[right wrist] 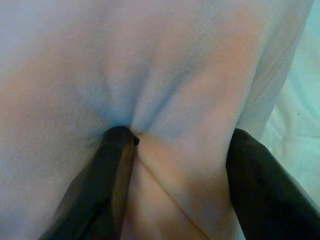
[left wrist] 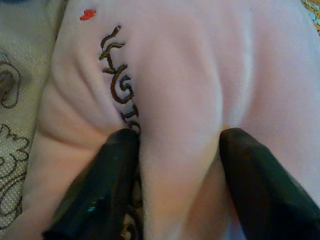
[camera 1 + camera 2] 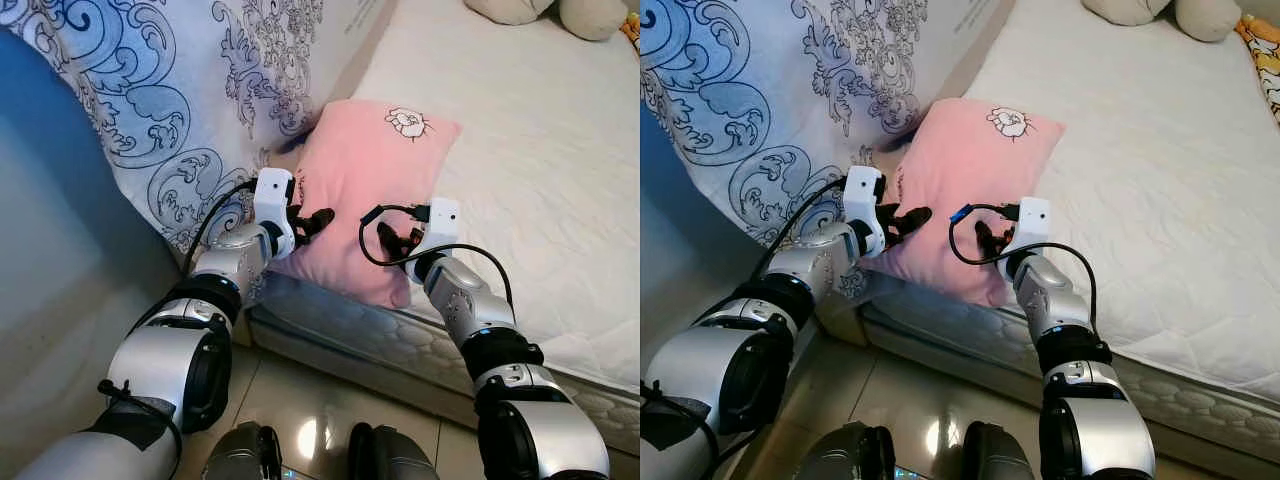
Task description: Clean up the room
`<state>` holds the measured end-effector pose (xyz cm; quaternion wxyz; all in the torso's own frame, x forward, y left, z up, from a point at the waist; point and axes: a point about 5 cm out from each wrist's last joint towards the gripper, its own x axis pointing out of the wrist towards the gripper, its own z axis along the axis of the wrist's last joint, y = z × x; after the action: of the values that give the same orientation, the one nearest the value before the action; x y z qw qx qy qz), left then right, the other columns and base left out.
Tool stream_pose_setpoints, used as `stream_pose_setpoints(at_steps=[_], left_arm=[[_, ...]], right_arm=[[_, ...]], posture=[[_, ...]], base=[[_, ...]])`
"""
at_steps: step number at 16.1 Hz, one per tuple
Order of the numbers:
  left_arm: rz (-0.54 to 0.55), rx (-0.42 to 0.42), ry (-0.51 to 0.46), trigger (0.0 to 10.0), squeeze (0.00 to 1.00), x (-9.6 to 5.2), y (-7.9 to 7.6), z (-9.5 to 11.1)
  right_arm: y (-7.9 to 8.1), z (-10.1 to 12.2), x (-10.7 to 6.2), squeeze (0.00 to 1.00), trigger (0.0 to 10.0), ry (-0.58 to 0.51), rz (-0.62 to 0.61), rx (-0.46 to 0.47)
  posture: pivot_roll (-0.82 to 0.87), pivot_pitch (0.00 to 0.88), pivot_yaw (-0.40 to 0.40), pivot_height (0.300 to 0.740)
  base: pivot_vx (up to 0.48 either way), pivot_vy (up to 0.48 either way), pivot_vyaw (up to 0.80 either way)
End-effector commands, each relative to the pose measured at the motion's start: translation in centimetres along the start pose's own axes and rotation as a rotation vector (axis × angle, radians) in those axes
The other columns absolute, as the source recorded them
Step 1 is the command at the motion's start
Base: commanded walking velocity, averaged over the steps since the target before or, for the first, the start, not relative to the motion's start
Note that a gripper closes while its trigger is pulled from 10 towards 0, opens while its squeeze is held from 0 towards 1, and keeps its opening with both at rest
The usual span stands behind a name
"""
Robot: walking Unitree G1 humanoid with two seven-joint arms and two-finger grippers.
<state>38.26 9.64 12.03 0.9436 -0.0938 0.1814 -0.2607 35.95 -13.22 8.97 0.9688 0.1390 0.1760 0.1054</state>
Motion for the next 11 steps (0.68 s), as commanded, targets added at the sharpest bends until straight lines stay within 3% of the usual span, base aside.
stream_pose_setpoints(at_steps=[1, 5, 7, 11], left_arm=[[-0.05, -0.023, 0.057, 0.0, 0.0, 0.4, -1.2, -1.1], [-0.064, 0.024, 0.036, 0.0, 0.0, 0.5, -1.4, -0.9], [-0.073, 0.132, -0.03, 0.0, 0.0, 0.6, -1.6, 0.1], [-0.08, 0.121, -0.06, 0.0, 0.0, 0.6, -1.8, -0.1]], right_arm=[[0.0, -0.5, -0.1, 0.0, 0.0, 0.01, 0.008, 0.028], [-0.1, -0.8, -0.2, 0.0, 0.0, 0.006, 0.007, 0.027], [-0.2, -0.8, -0.5, 0.0, 0.0, -0.019, 0.0, -0.029], [-0.5, -1.0, -0.6, 0.0, 0.0, -0.022, -0.011, -0.051]], posture=[[-0.04, 0.146, -0.052, 0.71], [-0.04, 0.145, -0.05, 0.71], [-0.04, 0.143, -0.049, 0.71], [-0.04, 0.145, -0.049, 0.71]], base=[[0.0, 0.0, 0.0], [0.0, 0.0, 0.0], [0.0, 0.0, 0.0], [0.0, 0.0, 0.0]])
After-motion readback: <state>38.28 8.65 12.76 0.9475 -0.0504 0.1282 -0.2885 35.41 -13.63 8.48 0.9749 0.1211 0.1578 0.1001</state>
